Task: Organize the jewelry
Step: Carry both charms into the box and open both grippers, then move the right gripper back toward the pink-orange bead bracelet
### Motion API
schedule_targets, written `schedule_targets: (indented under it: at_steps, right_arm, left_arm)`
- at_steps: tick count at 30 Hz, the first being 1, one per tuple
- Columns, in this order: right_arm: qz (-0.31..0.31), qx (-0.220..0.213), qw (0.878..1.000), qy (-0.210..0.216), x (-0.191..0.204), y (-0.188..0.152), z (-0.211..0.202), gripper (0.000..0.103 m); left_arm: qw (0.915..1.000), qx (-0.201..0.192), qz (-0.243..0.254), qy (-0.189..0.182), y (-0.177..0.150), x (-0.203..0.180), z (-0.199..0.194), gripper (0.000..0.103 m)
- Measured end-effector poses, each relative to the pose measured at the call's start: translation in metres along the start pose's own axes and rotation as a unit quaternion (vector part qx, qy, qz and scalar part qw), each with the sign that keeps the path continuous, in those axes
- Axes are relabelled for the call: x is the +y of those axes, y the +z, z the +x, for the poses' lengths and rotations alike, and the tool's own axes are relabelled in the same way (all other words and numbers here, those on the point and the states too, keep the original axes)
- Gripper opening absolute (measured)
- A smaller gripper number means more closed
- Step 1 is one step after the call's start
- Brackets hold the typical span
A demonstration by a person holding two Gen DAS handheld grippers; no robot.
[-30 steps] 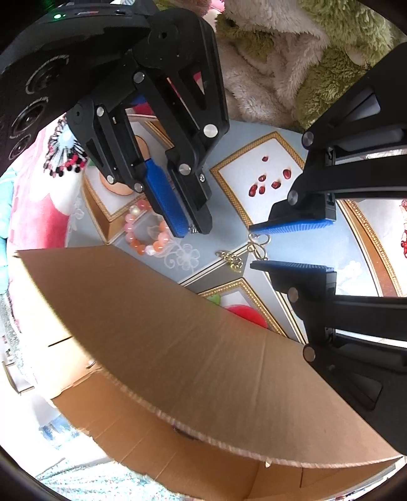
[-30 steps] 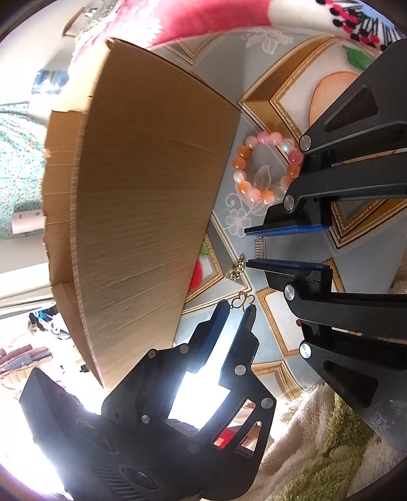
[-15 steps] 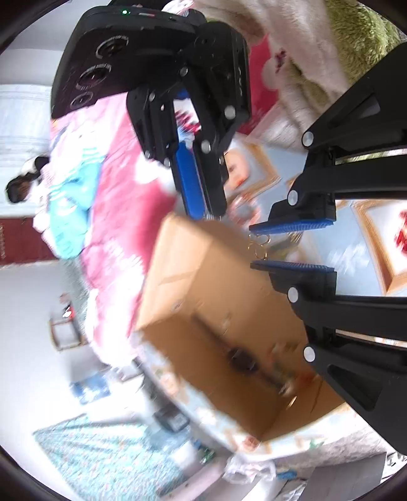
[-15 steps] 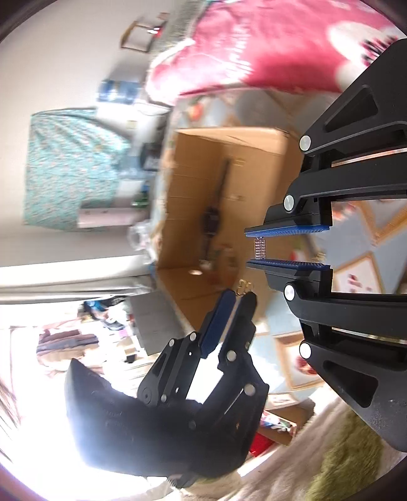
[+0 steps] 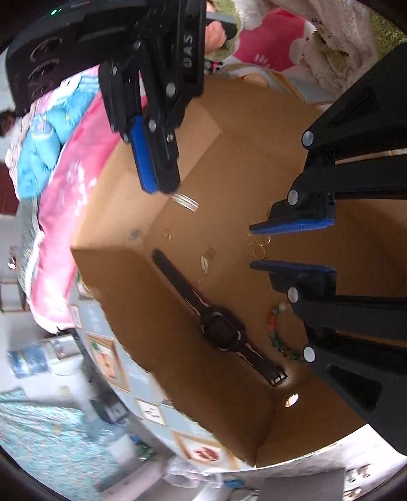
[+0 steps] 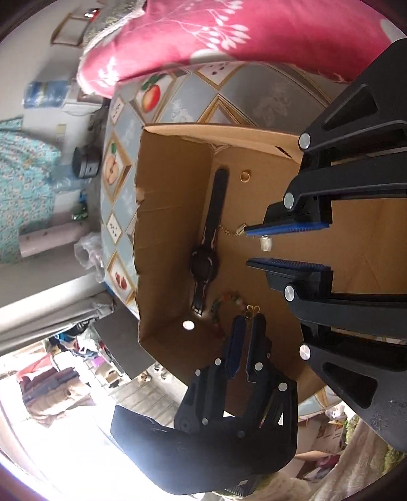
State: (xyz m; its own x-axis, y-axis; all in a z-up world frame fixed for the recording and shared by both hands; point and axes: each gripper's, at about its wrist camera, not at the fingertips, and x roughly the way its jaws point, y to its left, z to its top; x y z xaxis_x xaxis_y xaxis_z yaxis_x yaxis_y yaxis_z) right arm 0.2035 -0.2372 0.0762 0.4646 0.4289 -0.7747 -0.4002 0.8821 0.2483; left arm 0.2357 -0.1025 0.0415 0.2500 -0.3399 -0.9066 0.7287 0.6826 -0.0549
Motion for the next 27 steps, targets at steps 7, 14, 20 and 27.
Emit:
schedule_targets:
  at_steps: [7, 14, 20, 27]
  right_arm:
    - [0.021, -0.045, 0.999, -0.011, -0.010, 0.006, -0.012, 0.025]
    - [0.053, -0.104, 0.992, -0.044, -0.012, -0.004, -0.054, 0.040]
    - [0.090, -0.172, 0.978, -0.072, 0.002, -0.039, -0.108, 0.066]
    - [0.175, -0.154, 0.969, -0.083, 0.012, -0.102, -0.116, 0.080]
  left_arm:
    - [0.9993, -0.005, -0.033, -0.014, -0.002, 0.013, -0.002, 0.026]
    - [0.9962, -0.060, -0.063, 0.005, -0.014, 0.008, -0.048, 0.043]
    - [0.9864, -0.135, -0.086, 0.036, -0.045, -0.014, -0.106, 0.076]
    - [0.9723, -0.200, -0.105, 0.058, -0.111, -0.049, -0.148, 0.098]
